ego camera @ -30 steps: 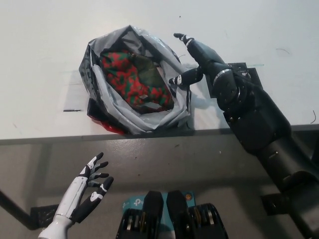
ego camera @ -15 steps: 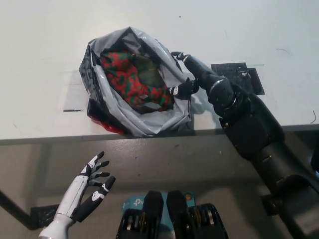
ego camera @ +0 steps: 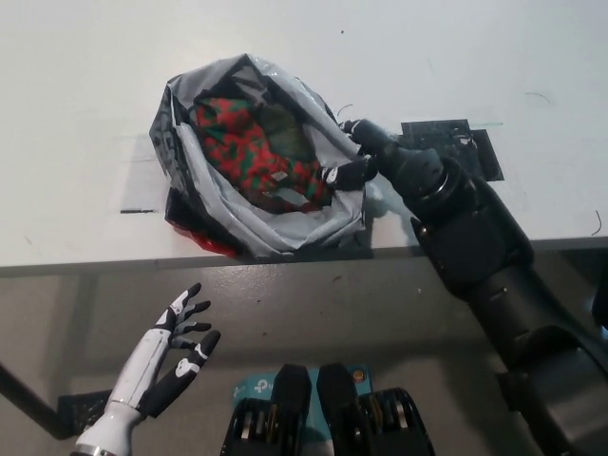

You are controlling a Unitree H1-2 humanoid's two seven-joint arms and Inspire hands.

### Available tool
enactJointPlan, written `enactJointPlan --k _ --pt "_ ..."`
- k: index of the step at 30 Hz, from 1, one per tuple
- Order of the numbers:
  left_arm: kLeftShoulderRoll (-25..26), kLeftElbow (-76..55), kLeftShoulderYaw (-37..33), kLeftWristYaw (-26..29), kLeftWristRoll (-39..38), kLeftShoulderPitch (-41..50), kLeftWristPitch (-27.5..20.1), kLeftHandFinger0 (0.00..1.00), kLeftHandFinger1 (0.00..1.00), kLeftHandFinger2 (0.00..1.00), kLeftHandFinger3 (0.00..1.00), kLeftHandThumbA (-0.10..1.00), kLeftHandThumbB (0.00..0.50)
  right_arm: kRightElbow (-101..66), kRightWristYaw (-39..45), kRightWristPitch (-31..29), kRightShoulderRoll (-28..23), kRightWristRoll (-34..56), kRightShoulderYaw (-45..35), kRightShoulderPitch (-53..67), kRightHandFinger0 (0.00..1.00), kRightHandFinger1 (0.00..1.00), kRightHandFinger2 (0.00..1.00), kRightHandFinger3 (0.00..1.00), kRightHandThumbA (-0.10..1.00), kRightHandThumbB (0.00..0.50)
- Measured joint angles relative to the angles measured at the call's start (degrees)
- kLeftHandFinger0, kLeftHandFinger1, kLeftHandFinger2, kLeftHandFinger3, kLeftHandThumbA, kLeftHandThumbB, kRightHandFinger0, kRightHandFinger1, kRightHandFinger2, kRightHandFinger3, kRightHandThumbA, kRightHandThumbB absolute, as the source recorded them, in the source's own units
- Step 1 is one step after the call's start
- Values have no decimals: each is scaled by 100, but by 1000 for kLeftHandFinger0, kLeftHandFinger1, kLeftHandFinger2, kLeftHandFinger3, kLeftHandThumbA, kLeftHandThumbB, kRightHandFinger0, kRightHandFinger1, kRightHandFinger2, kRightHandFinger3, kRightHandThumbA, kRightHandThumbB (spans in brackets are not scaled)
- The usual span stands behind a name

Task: The robot uses its right hand to pick up a bag of coffee beans and puts it in the black plastic bag, then the robot grabs the top of the bag and lifts it.

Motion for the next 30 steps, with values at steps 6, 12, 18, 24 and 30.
enactJointPlan --k 6,12,18,24,30 --pt "1 39 -10 0 20 -73 -1 643 757 888 1000 851 144 -117 -124 86 92 230 -474 -25 0 278 602 734 547 129" --pt "4 56 -22 0 66 -90 -6 693 777 915 1000 708 114 -549 -182 276 116 376 -673 -26 0 283 591 711 499 140" --pt "6 56 -32 -1 106 -119 2 786 800 934 1000 644 116 -711 -183 406 114 446 -694 -27 0 328 626 739 479 159" --pt "18 56 -42 -1 163 -218 12 776 779 898 1000 598 115 -759 -182 533 123 623 -971 -36 0 419 762 706 389 141" --pt "20 57 -42 -1 194 -263 14 773 774 890 1000 610 115 -690 -173 604 262 1121 -1672 -203 0 286 667 535 479 112"
